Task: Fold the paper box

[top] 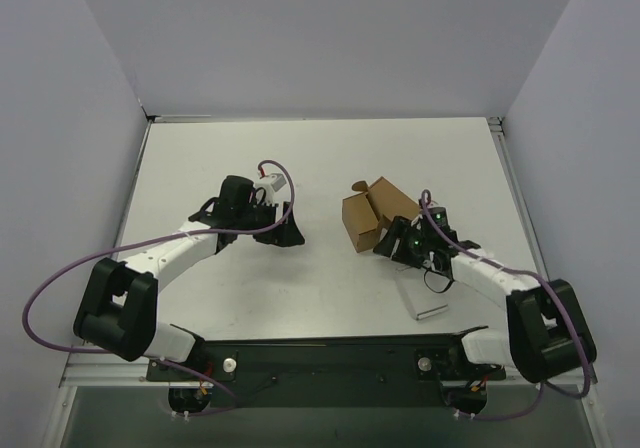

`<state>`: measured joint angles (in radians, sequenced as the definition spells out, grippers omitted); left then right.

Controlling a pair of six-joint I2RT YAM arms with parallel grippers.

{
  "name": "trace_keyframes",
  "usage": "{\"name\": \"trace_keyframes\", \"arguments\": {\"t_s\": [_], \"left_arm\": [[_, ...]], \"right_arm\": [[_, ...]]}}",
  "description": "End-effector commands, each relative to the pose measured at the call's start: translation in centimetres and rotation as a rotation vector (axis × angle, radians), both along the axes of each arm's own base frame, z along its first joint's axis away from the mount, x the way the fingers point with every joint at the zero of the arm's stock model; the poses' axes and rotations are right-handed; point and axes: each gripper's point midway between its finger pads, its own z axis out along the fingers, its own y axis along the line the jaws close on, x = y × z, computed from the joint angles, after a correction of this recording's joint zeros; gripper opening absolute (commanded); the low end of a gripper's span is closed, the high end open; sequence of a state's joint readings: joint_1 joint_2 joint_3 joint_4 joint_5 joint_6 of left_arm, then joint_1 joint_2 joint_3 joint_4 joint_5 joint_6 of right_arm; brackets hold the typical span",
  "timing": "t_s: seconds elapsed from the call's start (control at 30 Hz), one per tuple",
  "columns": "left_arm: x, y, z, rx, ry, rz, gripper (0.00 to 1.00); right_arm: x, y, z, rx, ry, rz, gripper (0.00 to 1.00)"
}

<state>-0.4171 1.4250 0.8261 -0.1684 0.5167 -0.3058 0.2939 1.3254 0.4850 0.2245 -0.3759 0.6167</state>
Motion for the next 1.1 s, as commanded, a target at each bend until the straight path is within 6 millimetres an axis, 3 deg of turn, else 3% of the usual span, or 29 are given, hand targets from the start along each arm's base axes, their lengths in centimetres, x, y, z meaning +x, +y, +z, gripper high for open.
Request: {"name": "trace_keyframes", "arguments": {"t_s": [0.0, 0.1, 0.2, 0.23, 0.27, 0.33, 0.37, 0.6, 0.8, 0.9, 1.07], "left_arm": [[0.8, 0.0, 2.3, -0.011, -0.098, -0.001, 0.85], [0.7, 0.0, 2.4, -0.014, -0.099, -0.002, 0.85], [0.7, -0.1, 2.3, -0.017, -0.095, -0.006, 0.85], [0.7, -0.1, 2.4, -0.018, -0.096, -0.007, 0.85], [0.7, -0.2, 2.5, -0.020, -0.097, -0.008, 0.85], [0.7, -0.1, 2.6, -0.021, -0.102, -0.007, 0.85], [0.6, -0.1, 2.6, -0.021, -0.102, -0.007, 0.85], [0.7, 0.0, 2.7, -0.014, -0.106, -0.006, 0.82], [0.7, 0.0, 2.4, -0.008, -0.101, -0.007, 0.82], [0.7, -0.1, 2.5, -0.010, -0.103, -0.012, 0.82], [0.6, -0.1, 2.5, -0.011, -0.100, -0.016, 0.82]], "right_arm": [[-2.3, -1.6, 1.7, -0.096, -0.053, 0.012, 0.63], [-2.7, -2.4, 4.4, -0.145, -0.146, 0.009, 0.66], [-2.4, -2.3, 8.7, -0.165, -0.262, 0.034, 0.68], [-2.5, -2.7, 9.2, -0.198, -0.261, 0.036, 0.70], [-1.9, -2.4, 11.4, -0.198, -0.306, 0.040, 0.73], [-1.8, -2.1, 12.0, -0.242, -0.299, 0.097, 0.75], [-1.1, -1.7, 13.9, -0.240, -0.331, 0.105, 0.77], [2.6, 0.0, 15.5, -0.372, -0.342, 0.162, 0.79], [5.9, 0.6, 14.7, -0.504, -0.327, 0.191, 0.77], [6.8, 1.3, 13.7, -0.533, -0.310, 0.237, 0.69], [7.7, 2.2, 12.0, -0.560, -0.278, 0.302, 0.49]]}}
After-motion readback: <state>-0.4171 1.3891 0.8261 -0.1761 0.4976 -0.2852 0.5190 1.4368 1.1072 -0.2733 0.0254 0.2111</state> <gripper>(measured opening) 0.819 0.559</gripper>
